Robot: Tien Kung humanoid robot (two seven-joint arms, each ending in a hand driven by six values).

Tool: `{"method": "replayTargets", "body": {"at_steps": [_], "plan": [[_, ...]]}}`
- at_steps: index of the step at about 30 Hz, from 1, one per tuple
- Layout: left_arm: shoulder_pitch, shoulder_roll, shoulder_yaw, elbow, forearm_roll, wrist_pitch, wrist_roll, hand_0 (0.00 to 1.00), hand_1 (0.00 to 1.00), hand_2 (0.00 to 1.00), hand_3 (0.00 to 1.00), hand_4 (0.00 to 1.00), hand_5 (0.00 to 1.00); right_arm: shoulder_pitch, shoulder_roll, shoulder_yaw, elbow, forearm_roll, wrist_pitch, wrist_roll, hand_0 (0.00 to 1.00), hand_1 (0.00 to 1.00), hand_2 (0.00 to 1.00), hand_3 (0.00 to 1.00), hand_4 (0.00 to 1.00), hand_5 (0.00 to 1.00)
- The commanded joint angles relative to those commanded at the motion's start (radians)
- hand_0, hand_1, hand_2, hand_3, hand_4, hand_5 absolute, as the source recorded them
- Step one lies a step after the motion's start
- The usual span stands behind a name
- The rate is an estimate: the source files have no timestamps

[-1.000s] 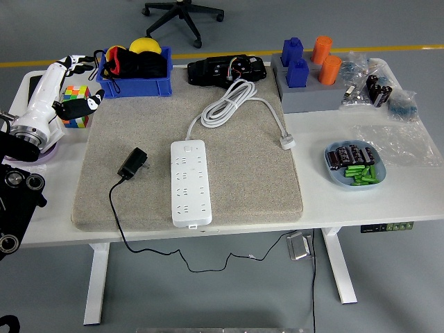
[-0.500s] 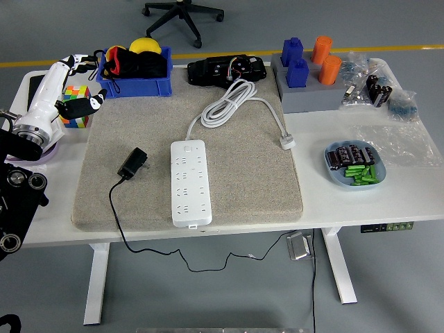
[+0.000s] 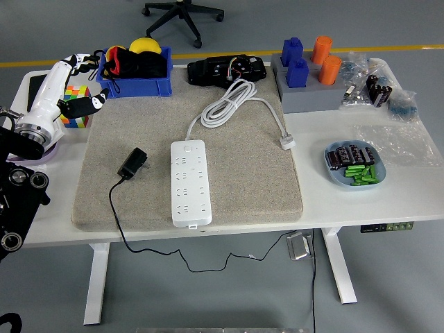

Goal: Pull the plug out,throw it away,press the button

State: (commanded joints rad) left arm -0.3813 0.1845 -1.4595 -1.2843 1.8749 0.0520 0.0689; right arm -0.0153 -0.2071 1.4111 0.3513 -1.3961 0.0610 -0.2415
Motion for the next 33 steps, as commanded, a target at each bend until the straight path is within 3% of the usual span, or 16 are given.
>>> {"method": "replayTargets", "body": {"at_steps": [12, 18, 22, 33], "plan": [[-0.012, 0.005, 0.007, -0.002, -0.002, -0.009, 0.012, 0.824, 0.799, 0.764, 0.802, 0.678, 0.035, 0.010, 0.002, 0.003, -0.001, -0.001, -0.002, 0.001, 0.787, 0.749, 0.747, 0.756, 0.791, 0.815], [-0.032, 0.022, 0.024, 0.000, -0.005, -0.012, 0.014, 0.823, 0.800, 0.765, 0.802, 0.677, 0.035, 0.031, 0.001, -0.020, -0.003, -0.003, 0.003, -0.001, 0.787, 0.750, 0.746, 0.755, 0.794, 0.807], [-0.010, 0.013, 0.023, -0.007, -0.010, -0.015, 0.016, 0.815, 0.798, 0.767, 0.801, 0.675, 0.034, 0.000, -0.004, -0.013, -0.002, -0.002, -0.001, 0.000, 0.786, 0.749, 0.746, 0.755, 0.795, 0.799], [-0.003, 0.014, 0.026, -0.016, -0.015, -0.025, 0.020, 0.805, 0.789, 0.765, 0.802, 0.675, 0.032, -0.003, 0.001, -0.004, 0.002, -0.001, 0.000, 0.001, 0.785, 0.749, 0.746, 0.755, 0.795, 0.797]]}}
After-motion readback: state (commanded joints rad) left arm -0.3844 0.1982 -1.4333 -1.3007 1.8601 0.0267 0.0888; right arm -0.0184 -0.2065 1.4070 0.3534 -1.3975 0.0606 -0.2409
